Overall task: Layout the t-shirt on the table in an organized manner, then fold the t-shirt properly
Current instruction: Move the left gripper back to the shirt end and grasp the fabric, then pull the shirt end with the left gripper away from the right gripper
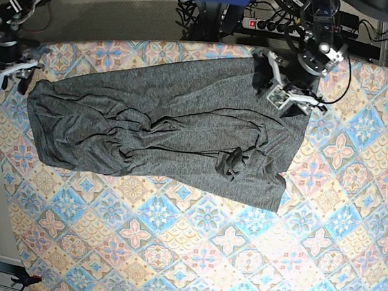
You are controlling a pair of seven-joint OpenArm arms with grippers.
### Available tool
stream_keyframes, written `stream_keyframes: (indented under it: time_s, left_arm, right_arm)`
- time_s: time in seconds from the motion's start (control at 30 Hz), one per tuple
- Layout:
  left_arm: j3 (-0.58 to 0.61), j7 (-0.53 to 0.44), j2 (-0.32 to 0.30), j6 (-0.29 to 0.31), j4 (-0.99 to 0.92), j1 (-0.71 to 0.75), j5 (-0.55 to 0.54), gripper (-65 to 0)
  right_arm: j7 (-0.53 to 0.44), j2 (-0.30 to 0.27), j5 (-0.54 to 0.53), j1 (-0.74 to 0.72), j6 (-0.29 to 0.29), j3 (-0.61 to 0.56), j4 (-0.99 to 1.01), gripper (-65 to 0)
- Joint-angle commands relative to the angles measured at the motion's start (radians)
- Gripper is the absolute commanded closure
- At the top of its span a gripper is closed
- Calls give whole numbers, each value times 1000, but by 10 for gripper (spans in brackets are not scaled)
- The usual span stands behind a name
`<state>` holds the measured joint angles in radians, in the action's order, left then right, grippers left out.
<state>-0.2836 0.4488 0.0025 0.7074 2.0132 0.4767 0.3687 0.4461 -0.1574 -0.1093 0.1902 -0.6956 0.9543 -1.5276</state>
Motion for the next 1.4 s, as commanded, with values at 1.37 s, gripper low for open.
stream_keyframes:
  time_s: [1.37]
  left_arm:
    - [-177,-14,40,-9,21,1,-43,-390]
  right_arm:
    - [102,72,-146,-176,-3,81,309,-342]
